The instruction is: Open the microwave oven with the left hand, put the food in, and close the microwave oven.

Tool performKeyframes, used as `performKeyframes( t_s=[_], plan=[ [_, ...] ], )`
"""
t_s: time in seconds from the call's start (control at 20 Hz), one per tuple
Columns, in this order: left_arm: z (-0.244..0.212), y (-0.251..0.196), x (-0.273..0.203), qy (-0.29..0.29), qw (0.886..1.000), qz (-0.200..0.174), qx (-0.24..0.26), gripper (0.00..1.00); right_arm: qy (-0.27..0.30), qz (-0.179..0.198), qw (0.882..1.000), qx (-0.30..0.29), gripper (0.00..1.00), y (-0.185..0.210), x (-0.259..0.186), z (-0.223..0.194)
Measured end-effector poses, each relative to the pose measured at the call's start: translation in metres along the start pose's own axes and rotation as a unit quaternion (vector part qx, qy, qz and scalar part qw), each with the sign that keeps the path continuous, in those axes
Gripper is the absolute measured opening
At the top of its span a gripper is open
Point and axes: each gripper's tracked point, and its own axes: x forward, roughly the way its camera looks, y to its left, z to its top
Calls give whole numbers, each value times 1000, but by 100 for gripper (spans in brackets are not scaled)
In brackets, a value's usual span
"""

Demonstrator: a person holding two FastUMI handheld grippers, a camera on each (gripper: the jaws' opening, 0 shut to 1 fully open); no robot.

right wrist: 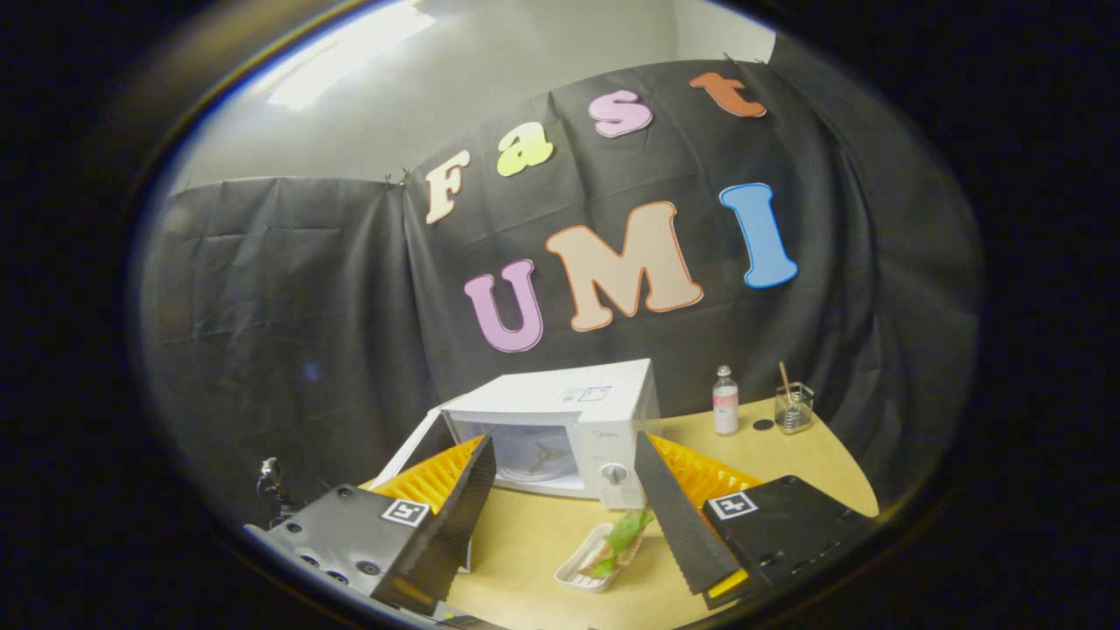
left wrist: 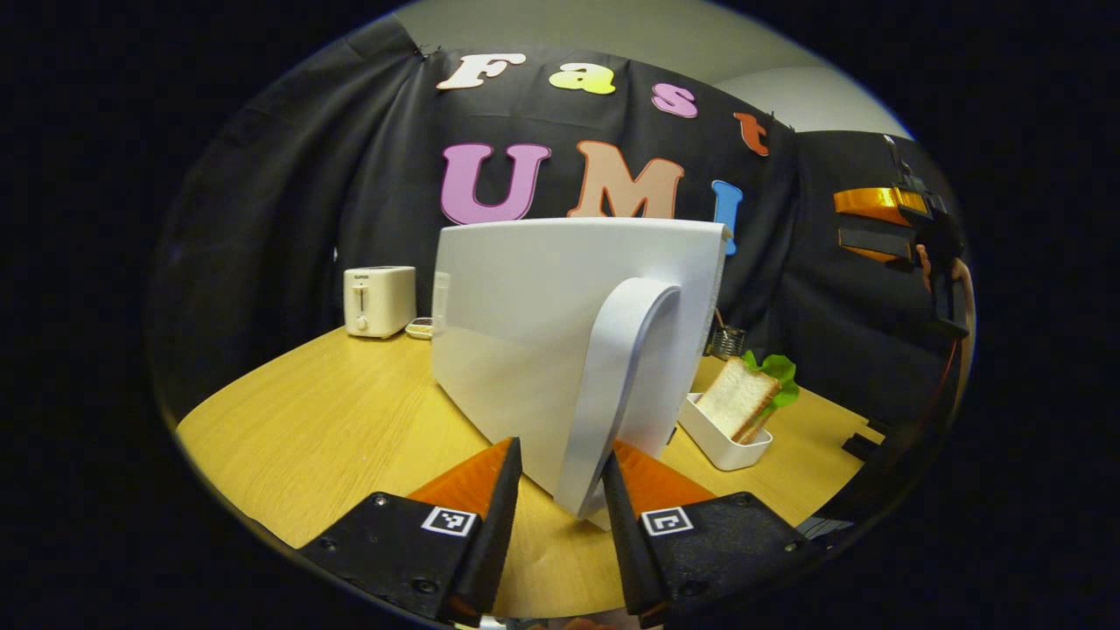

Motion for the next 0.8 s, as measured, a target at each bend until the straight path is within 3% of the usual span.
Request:
performKeyframes(
  t_s=[0.15, 0.2, 0.45, 0.65, 0.8],
  plan=[
    [4, 32, -17, -6, 999, 42, 1, 87, 8, 8, 1000, -3, 92, 8, 8, -9],
    [4, 42, -24, -4, 998, 55, 2, 89, 11, 10, 1000, -3, 92, 11, 11, -12],
    [18, 90, -64, -22, 993, 118, 12, 91, 26, 26, 999, -1, 92, 29, 24, -26],
    [28, 134, -93, -40, 980, 192, 19, 90, 30, 39, 999, 6, 92, 43, 34, -33],
    [31, 146, -108, -48, 975, 216, 1, 90, 39, 44, 998, 4, 92, 48, 40, -42]
  ],
)
